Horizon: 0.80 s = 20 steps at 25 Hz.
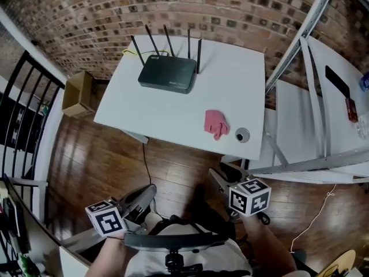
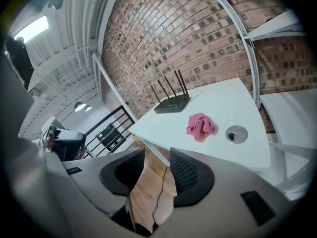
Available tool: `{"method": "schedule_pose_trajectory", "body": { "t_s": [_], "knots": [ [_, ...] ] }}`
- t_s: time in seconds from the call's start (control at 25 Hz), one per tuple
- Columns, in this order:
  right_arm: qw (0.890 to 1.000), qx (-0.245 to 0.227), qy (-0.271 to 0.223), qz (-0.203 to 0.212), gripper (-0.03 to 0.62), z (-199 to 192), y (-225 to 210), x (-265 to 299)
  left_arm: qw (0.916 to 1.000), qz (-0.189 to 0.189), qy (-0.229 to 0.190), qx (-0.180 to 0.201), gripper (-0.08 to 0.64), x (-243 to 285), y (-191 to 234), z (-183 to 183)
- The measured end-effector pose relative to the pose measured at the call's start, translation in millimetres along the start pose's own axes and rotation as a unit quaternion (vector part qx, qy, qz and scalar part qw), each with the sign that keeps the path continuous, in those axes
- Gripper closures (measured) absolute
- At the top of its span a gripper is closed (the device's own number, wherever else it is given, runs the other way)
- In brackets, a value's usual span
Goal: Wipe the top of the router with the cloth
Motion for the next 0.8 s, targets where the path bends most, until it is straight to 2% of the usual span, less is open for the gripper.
{"method": "schedule_pose_trajectory", "body": {
  "t_s": [0.32,0.48,0.64,0.8],
  "knots": [
    [0.999,0.021,0.01,-0.029,0.344,57.1,-36.4,31.9,0.9998,0.017,-0.011,-0.006,0.535,32.1,10.5,42.1],
    [0.998,0.019,0.013,-0.057,0.299,71.1,-46.2,53.0,0.9998,0.014,-0.01,0.01,0.535,40.5,35.0,64.9],
    [0.995,0.027,0.003,-0.095,0.278,85.7,-53.9,71.1,0.9999,-0.01,-0.004,0.013,0.535,55.8,70.9,90.8],
    [0.987,0.056,-0.021,-0.148,0.256,106.9,-63.8,96.8,0.9983,-0.049,0.023,0.018,0.535,74.8,113.9,126.5]
  ]
}}
Point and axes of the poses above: the fingertips, and each gripper's own axes: x forward along the fingers, y to its left, z out of its top, the point moved 5 cm from there along -x, backward along the fingers, and after that the axes turned 13 degrees about x, right-handed, at the moved point
